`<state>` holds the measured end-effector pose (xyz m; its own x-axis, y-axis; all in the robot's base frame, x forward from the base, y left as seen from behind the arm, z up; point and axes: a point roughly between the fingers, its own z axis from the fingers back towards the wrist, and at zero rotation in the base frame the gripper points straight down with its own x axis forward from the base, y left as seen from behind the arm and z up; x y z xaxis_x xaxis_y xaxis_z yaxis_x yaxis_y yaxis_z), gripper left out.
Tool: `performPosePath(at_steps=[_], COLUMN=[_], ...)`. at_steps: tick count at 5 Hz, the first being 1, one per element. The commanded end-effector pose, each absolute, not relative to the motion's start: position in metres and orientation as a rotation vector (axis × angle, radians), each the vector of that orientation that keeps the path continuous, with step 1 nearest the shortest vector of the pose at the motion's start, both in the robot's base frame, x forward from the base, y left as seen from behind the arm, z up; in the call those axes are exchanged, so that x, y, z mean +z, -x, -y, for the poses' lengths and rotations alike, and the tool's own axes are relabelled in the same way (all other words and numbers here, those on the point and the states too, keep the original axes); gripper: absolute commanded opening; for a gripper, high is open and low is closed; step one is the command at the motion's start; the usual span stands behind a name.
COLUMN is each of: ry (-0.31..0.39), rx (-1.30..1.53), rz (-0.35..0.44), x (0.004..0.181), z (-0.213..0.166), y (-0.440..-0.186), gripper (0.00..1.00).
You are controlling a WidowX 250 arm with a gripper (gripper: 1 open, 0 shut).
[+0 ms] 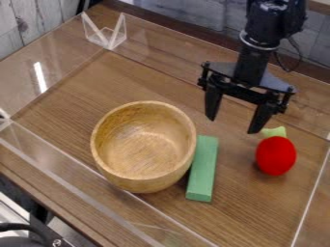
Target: Move the red fruit to the right
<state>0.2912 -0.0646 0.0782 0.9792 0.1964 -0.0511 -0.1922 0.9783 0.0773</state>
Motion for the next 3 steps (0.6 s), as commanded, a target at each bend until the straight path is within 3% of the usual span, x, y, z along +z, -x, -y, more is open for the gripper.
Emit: performPosePath(at_steps=[1,3], ry=[-0.053,-0.042], rx=[0.212,0.260], rz=[0.017,0.074], x=[0.093,0.100], z=[0.060,0.018], y=[-0.302,-0.310], gripper=[1.00,1.00])
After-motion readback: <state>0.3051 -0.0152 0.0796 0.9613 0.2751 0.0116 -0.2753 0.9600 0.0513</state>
